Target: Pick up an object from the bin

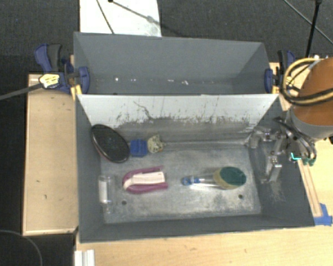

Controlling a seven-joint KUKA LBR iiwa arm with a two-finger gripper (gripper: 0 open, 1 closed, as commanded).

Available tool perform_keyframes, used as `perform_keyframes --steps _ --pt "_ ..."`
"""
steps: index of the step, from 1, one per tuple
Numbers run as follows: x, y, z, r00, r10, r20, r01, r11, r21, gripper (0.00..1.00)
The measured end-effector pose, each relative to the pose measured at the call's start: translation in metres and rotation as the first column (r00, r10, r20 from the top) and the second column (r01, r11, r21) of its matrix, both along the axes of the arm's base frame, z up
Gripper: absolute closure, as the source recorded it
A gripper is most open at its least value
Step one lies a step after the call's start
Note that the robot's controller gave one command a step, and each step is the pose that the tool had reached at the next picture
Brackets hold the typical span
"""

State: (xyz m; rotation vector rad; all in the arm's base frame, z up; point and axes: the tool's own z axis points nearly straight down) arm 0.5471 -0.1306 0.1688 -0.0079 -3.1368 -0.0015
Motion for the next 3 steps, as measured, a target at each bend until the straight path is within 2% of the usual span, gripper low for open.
perform_keyframes --steps 1,2,3 --pt "-0.011 0.027 -0.091 0.979 -0.206 0.000 0.206 0.979 0.001 0.00" --pt "0.002 0.024 -0.094 0.984 -0.178 0.011 0.178 0.984 -0.001 0.00" --pt "0.002 0.024 -0.094 0.985 -0.173 0.010 0.173 0.985 -0.001 1.00"
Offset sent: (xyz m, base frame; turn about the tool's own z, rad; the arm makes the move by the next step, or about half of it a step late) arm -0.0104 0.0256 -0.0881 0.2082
